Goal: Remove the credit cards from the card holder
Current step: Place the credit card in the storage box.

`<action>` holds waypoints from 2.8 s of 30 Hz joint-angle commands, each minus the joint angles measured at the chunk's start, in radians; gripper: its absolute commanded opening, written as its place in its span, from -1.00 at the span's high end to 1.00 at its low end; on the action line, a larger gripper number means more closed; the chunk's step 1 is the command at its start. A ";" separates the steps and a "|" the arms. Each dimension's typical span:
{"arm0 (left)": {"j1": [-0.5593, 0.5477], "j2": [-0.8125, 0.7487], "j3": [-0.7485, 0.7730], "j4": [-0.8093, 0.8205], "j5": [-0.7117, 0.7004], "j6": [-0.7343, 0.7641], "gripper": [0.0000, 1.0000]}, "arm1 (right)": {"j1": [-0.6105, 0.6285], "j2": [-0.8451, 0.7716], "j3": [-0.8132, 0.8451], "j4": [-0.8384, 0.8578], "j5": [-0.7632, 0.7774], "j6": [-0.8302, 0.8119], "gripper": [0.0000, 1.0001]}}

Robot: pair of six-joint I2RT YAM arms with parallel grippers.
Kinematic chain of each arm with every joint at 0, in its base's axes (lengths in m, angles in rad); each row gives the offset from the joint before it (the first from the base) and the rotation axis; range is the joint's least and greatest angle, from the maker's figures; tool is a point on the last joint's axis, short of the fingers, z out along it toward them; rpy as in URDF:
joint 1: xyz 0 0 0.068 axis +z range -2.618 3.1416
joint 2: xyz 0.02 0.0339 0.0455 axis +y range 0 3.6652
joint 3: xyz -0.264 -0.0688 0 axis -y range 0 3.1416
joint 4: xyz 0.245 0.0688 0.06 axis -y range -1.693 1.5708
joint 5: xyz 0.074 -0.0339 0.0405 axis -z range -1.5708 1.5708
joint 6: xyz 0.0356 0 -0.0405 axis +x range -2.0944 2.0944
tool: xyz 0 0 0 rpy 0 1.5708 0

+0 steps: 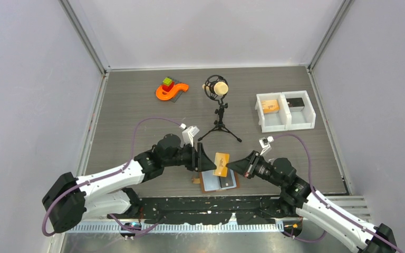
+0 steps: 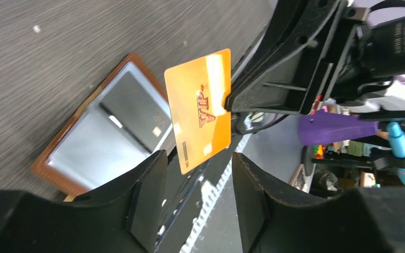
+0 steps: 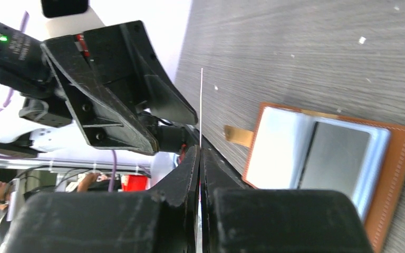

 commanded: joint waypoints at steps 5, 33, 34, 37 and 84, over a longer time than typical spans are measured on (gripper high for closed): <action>0.000 0.016 -0.044 0.273 0.066 -0.115 -0.08 | -0.001 -0.059 -0.036 0.213 0.002 0.084 0.89; 0.000 -0.151 -0.143 0.127 0.272 0.021 1.00 | -0.006 0.100 0.394 -0.316 -0.275 -0.601 0.14; 0.000 -0.156 -0.138 0.109 0.282 0.033 1.00 | -0.007 0.113 0.404 -0.319 -0.302 -0.609 0.14; 0.000 -0.176 -0.140 0.098 0.303 0.049 1.00 | -0.006 0.178 0.445 -0.325 -0.344 -0.638 0.13; 0.001 -0.196 -0.133 0.061 0.324 0.079 0.38 | -0.016 0.451 0.387 -0.016 -0.544 -0.555 0.89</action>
